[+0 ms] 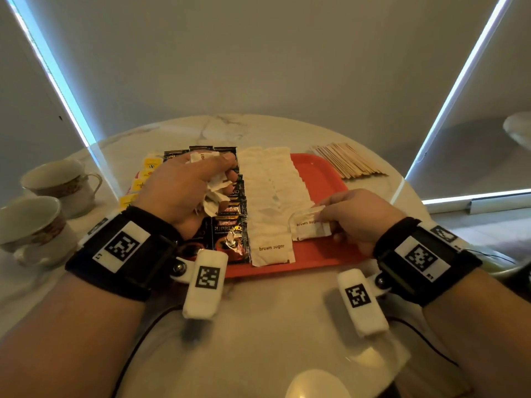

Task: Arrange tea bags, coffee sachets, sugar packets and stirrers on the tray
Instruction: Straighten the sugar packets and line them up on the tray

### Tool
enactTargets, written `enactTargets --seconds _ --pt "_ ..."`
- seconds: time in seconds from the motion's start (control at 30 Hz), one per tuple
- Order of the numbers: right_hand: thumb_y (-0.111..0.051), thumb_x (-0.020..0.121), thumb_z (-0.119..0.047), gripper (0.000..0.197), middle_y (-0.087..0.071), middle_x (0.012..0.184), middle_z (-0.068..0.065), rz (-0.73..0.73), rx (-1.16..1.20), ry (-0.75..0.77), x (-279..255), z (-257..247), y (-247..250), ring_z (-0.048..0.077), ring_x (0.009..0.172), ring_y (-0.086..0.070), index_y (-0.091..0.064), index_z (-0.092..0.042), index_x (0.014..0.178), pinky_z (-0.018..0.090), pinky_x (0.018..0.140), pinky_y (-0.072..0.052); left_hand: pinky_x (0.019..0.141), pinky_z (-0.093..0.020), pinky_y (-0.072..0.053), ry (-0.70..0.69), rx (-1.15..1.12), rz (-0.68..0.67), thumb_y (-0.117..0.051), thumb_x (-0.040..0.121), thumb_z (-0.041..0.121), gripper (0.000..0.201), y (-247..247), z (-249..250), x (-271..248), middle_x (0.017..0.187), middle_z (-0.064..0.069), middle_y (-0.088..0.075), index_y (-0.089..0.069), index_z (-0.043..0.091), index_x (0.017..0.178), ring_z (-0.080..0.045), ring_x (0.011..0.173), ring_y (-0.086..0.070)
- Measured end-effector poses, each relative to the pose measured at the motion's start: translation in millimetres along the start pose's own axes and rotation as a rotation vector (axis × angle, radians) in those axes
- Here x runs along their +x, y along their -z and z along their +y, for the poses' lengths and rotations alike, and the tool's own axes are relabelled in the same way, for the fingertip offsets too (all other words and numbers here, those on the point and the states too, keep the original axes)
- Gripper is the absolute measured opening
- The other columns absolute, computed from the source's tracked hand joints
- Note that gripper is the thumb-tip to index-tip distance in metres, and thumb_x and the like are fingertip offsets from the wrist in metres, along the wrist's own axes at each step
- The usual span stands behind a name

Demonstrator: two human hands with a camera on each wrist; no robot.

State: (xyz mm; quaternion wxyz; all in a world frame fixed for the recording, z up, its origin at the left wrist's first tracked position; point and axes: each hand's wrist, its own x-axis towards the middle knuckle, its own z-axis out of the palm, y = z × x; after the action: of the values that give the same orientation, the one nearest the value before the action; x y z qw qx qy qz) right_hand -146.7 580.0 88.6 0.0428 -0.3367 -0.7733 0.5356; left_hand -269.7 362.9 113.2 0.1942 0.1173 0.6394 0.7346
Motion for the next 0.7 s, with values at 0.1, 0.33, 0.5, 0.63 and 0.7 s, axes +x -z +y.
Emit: enactTargets --seconds 0.1,0.33,0.5,0.63,0.7 --pt "-0.072 0.089 -0.006 0.011 -0.076 0.091 0.016 -0.013 -0.003 0.023 0 0 -1 0.028 0.069 -0.062 -0.077 -0.016 0.090 0.040 0.077 -0.052 0.049 -0.026 -0.050 -0.009 0.013 0.011 -0.072 0.097 0.025 0.010 0 0 0 0.072 0.001 -0.071 -0.072 0.016 0.092 -0.011 0.060 -0.065" --pt "-0.073 0.087 -0.002 0.019 -0.069 0.078 0.007 0.047 0.042 0.088 -3 6 -1 0.020 0.059 -0.060 -0.073 -0.019 0.096 0.041 0.071 -0.055 0.052 -0.027 -0.050 -0.020 0.015 0.013 -0.073 0.096 0.025 0.010 0 0 0 0.073 0.000 -0.071 -0.072 0.016 0.091 -0.012 0.062 -0.065" --pt "-0.072 0.088 -0.007 0.004 -0.063 0.065 0.002 0.004 0.101 0.127 -16 1 -7 0.014 0.052 -0.056 -0.073 -0.011 0.088 0.032 0.055 -0.049 0.054 -0.029 -0.048 -0.024 0.013 0.008 -0.072 0.097 0.024 0.010 -1 0 0 0.071 0.001 -0.071 -0.072 0.017 0.091 -0.011 0.060 -0.065" --pt "-0.066 0.093 -0.006 0.010 -0.070 0.077 0.015 -0.194 0.191 0.030 -23 -7 -16 0.024 0.066 -0.069 -0.071 0.001 0.096 0.040 0.071 -0.060 0.049 -0.026 -0.050 0.020 0.000 -0.019 -0.071 0.097 0.025 0.010 0 -1 2 0.074 -0.001 -0.071 -0.072 0.016 0.093 -0.013 0.062 -0.065" --pt "-0.065 0.094 -0.006 0.011 -0.072 0.083 0.018 -0.206 0.199 0.019 -23 -8 -19 0.029 0.074 -0.071 -0.071 0.002 0.096 0.043 0.079 -0.061 0.049 -0.026 -0.050 0.050 -0.019 -0.020 -0.069 0.097 0.023 0.010 0 -1 1 0.075 -0.001 -0.070 -0.072 0.015 0.094 -0.014 0.062 -0.064"
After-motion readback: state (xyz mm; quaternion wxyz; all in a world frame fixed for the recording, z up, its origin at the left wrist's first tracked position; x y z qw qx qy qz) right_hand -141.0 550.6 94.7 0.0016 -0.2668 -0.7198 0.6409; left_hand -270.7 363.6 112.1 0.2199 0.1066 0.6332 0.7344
